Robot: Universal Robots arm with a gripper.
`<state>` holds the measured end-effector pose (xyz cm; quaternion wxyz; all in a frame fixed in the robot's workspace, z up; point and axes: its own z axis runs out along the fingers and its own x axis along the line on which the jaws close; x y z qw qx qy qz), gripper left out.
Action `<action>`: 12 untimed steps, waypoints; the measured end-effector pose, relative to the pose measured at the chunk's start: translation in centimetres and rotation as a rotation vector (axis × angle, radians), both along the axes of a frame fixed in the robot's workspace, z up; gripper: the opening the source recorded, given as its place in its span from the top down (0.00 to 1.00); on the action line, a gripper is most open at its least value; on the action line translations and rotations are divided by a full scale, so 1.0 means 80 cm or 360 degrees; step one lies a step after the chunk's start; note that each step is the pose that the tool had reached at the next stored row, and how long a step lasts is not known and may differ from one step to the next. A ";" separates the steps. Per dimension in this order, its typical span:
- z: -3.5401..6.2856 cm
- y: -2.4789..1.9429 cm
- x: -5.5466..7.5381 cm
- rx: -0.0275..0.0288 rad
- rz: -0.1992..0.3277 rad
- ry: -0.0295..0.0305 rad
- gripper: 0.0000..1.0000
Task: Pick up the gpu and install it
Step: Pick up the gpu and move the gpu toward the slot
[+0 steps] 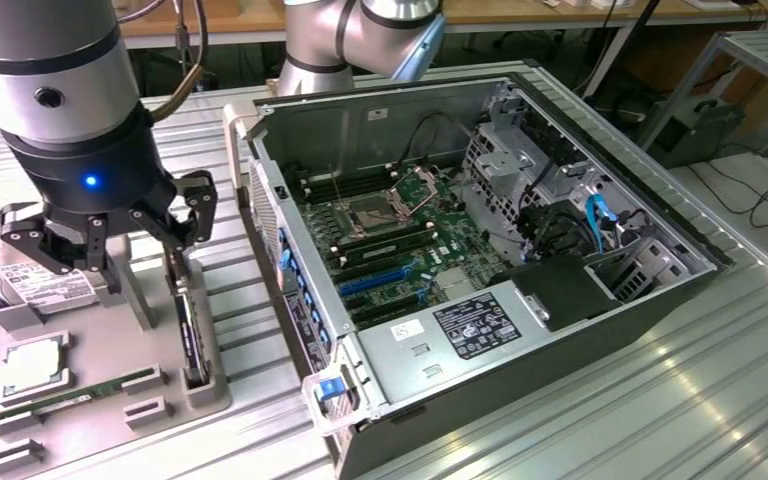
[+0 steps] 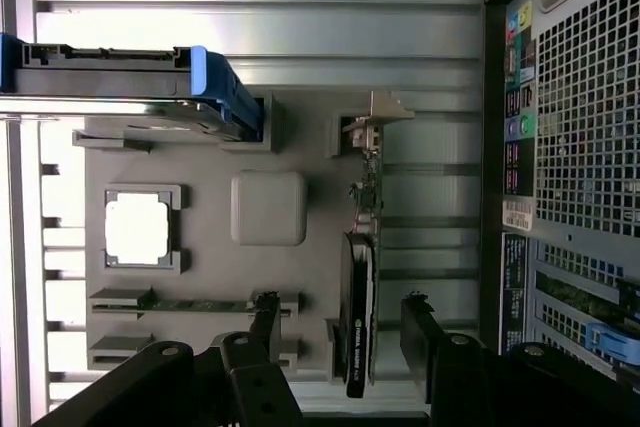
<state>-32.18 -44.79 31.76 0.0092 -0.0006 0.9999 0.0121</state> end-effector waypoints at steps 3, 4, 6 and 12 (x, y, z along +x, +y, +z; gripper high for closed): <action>-0.003 -0.0038 0.000 0.00000 0.0000 -0.00001 0.40; -0.004 -0.0050 0.000 0.00000 0.0000 -0.00001 0.40; -0.007 -0.0066 0.000 0.00001 0.0000 -0.00002 0.40; -0.014 -0.0083 0.001 0.00000 0.0000 0.00006 0.40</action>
